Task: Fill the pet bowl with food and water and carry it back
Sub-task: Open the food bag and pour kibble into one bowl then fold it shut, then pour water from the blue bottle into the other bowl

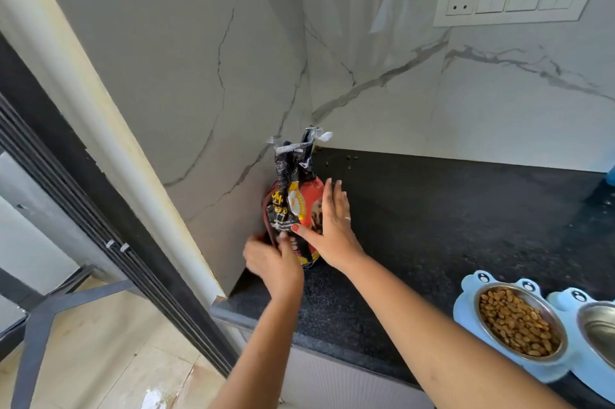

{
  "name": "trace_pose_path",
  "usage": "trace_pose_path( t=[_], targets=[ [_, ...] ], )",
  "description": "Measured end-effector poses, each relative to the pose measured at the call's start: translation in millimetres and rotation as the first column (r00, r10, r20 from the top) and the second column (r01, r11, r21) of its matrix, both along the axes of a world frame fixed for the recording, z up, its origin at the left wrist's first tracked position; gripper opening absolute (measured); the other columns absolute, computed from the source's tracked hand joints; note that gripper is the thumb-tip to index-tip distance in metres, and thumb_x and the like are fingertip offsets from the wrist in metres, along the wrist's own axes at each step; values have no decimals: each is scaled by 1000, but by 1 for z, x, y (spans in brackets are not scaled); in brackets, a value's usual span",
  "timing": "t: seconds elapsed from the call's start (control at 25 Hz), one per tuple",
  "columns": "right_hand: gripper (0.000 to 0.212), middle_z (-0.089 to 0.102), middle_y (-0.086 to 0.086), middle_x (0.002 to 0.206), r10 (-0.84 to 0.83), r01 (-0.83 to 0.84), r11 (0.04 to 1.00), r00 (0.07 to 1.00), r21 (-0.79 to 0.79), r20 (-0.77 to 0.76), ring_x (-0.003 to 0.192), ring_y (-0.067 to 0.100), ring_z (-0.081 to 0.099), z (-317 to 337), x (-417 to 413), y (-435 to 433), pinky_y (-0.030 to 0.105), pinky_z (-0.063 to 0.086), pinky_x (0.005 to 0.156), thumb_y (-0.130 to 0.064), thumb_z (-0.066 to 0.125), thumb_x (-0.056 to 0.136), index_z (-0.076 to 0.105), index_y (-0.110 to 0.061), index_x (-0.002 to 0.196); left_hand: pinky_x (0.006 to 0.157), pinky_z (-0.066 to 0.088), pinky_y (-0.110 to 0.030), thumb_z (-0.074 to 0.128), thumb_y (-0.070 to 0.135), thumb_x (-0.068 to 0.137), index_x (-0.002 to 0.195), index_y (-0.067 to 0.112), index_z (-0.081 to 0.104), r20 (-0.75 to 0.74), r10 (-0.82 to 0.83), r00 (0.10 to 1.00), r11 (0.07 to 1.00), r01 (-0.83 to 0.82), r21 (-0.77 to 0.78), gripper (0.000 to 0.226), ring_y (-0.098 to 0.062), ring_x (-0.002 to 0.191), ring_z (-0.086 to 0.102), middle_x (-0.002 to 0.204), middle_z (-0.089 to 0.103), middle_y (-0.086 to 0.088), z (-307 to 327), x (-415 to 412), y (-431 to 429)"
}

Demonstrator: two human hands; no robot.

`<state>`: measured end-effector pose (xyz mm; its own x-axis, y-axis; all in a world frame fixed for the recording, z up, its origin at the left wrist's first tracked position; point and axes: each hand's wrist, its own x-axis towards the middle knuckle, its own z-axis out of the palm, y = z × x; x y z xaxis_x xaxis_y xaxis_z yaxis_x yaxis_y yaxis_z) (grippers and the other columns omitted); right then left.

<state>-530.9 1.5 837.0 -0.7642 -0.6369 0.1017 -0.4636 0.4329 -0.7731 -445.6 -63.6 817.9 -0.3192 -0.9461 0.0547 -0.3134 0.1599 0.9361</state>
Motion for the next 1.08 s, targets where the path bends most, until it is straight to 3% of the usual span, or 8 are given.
trace_pose_path(
  t=[0.08,0.2,0.36,0.68,0.88,1.08],
  targets=[
    [110,-25,2,158,-44,46,997,998,-56,36,145,24,-23,4,0,14,47,0,117,-57,60,83,-23,-26,149,98,27,-40,56,11,92,121,-8,43,-125,65,990,995,-55,82,37,-37,119,37,124,44,-25,2,7,33],
    [99,-20,1,160,-108,111,991,993,-71,55,146,21,-21,11,-12,42,44,-1,118,-53,53,89,-21,-28,149,95,30,-34,50,6,93,111,2,45,-186,-133,974,984,153,94,19,-23,111,40,117,43,-4,0,-10,63],
    [91,-8,-1,162,-299,294,949,954,-117,-29,148,20,-12,26,-40,105,41,6,119,-42,54,93,-14,-26,152,85,41,-35,50,8,93,101,13,48,-245,-377,893,900,416,131,10,-25,102,51,102,50,1,14,-64,105],
    [82,11,7,161,-748,744,658,664,-116,19,148,27,4,20,-105,269,41,10,118,-29,59,92,5,-23,153,85,44,-32,52,8,92,108,15,51,-216,-730,648,631,761,151,17,-17,98,49,120,49,-7,34,-166,237],
    [73,14,9,159,-833,819,528,551,-223,52,146,27,9,41,-170,364,39,9,118,-23,57,93,13,-22,152,71,38,-20,54,10,91,107,14,52,-217,-825,522,508,853,121,17,-17,100,49,120,50,-10,58,-238,317],
    [68,29,11,151,-864,845,484,503,-227,32,137,30,27,73,-266,440,39,23,115,-21,61,91,25,-16,149,85,45,-33,56,11,88,101,20,52,-182,-828,530,528,847,66,17,-23,106,52,112,46,-2,95,-323,381]
  ],
)
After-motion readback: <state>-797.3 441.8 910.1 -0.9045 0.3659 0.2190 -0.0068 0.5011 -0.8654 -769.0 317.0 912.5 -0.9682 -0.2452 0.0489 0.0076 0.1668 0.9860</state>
